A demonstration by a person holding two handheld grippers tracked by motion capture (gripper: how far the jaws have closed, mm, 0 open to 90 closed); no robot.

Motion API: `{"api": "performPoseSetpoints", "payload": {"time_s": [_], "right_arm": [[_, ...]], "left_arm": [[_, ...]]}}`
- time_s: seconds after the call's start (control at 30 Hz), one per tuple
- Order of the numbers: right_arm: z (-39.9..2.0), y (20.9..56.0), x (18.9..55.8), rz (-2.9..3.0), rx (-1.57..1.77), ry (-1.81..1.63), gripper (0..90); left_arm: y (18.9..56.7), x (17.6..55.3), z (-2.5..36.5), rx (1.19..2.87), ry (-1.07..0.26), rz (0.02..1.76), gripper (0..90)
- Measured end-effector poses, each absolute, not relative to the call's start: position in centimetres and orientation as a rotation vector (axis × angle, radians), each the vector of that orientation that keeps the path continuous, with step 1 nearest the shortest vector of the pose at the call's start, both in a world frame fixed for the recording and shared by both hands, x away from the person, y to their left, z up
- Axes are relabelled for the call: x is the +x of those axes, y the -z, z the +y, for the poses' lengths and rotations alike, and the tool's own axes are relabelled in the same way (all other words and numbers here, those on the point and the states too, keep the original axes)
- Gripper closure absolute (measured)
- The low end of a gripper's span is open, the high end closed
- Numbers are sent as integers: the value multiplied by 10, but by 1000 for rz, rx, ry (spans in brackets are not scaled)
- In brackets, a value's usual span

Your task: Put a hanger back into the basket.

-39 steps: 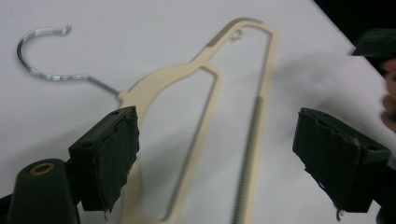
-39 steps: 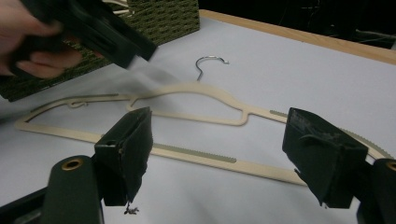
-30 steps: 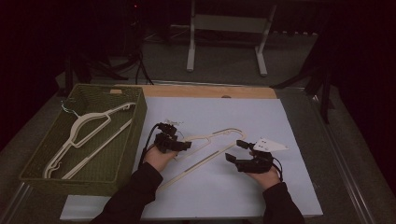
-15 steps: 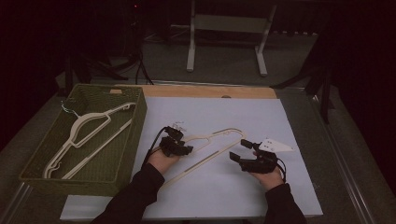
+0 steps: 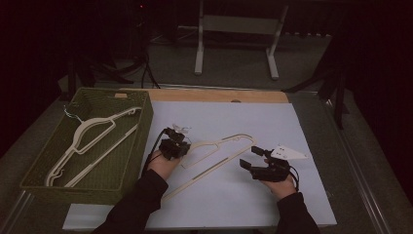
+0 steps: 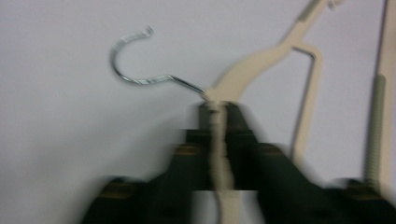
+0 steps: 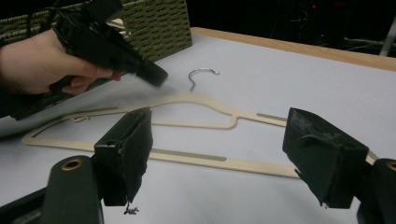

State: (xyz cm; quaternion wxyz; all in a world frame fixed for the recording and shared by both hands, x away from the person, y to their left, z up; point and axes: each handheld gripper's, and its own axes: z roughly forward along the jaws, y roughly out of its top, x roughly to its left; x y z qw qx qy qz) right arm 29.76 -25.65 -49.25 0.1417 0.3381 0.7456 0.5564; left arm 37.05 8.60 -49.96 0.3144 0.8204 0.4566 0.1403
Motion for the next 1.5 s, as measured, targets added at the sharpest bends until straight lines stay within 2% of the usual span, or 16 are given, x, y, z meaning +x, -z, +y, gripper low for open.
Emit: {"api": "performPoseSetpoints", "payload": {"time_s": [0.3, 0.53, 0.6, 0.73, 0.83, 0.97, 1.17, 1.2, 1.27, 1.37, 1.5], "right_arm": [[-256, 493, 297, 2158, 972, -1611, 239], [-256, 493, 297, 2161, 976, -1608, 239], [-256, 493, 298, 2157, 979, -1606, 239], [-256, 493, 297, 2159, 977, -1601, 239], [-254, 494, 297, 2171, 976, -1591, 239], [-253, 495, 297, 2181, 974, -1580, 257], [-251, 497, 298, 2193, 976, -1562, 290], [-250, 497, 297, 2196, 970, -1564, 289], [-250, 497, 297, 2196, 971, -1571, 289], [-252, 496, 297, 2187, 973, -1578, 285], [-254, 496, 297, 2179, 977, -1582, 283]], "left_arm": [[516, 387, 83, 2226, -419, 1262, 900], [518, 388, 75, 2241, -348, 1221, 900], [518, 387, 74, 2237, -288, 1211, 900], [517, 379, 68, 2262, -233, 1161, 900], [519, 362, 54, 2277, -124, 1073, 897], [520, 348, 42, 2277, -77, 1017, 869], [516, 343, 33, 2223, -52, 1063, 857], [516, 343, 32, 2212, -49, 1074, 787], [515, 344, 30, 2204, -43, 1102, 708], [515, 344, 23, 2247, -115, 1124, 584], [516, 342, 15, 2258, -147, 1140, 470]]}}
